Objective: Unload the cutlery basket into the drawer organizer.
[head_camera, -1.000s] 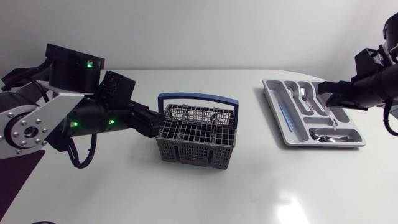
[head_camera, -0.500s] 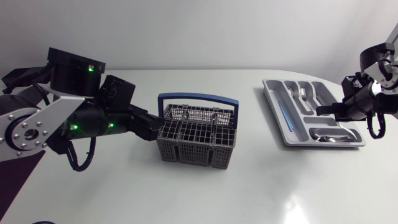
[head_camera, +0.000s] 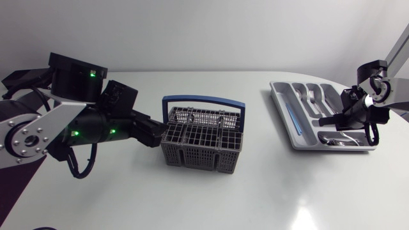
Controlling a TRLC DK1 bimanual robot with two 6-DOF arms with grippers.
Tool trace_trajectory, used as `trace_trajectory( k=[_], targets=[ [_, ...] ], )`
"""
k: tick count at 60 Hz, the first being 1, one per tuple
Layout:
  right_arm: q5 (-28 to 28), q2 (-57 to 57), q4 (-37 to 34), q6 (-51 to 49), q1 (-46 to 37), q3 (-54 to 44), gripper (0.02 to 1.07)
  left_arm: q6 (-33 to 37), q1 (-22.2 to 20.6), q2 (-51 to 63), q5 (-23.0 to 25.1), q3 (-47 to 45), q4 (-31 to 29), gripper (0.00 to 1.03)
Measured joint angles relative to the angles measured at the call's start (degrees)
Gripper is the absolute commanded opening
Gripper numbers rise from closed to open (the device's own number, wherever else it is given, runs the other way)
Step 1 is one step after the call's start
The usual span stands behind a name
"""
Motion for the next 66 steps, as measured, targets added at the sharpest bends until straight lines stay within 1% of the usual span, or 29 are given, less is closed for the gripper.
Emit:
trace_trajectory(
  k=[10,12,14,19,28,32,36,47,57,66],
  targets=[
    [-0.92,0.00,-0.09,0.04,0.94,-0.11,0.58,0.02,1.90,0.00,-0.02,-0.17,0.04,0.73],
    [-1.46,0.00,-0.09,0.04,1.01,-0.11,0.62,0.04,2.25,0.00,-0.02,-0.33,0.04,0.73],
    [-2.05,-0.11,-0.11,0.11,1.31,-0.11,0.70,0.22,2.71,0.00,0.00,-0.61,0.04,0.73],
    [-4.42,-1.09,-0.61,0.63,1.75,-0.35,0.80,0.26,3.87,0.00,0.00,-1.29,0.11,0.73],
    [-9.40,-5.68,-3.69,3.37,3.32,-1.36,0.94,0.70,5.99,0.07,0.09,-1.86,0.48,0.73],
    [-10.91,-8.98,-4.00,4.70,4.85,-2.43,0.95,0.87,6.73,0.28,0.46,-1.86,0.90,0.73],
    [-12.35,-12.72,-4.94,6.32,7.41,-3.76,1.00,0.90,7.43,0.94,0.63,-1.86,1.97,0.73],
    [-15.76,-19.91,-7.96,12.41,18.01,-8.33,1.00,1.77,10.16,5.46,0.66,-1.86,4.22,0.73],
    [-15.96,-21.44,-8.07,18.29,27.08,-9.38,1.00,1.99,11.10,8.85,0.66,-1.86,5.51,0.73],
    [-15.96,-19.93,-8.00,22.23,32.70,-9.38,1.00,2.40,11.10,11.67,0.66,-1.86,6.32,0.73]
  ],
)
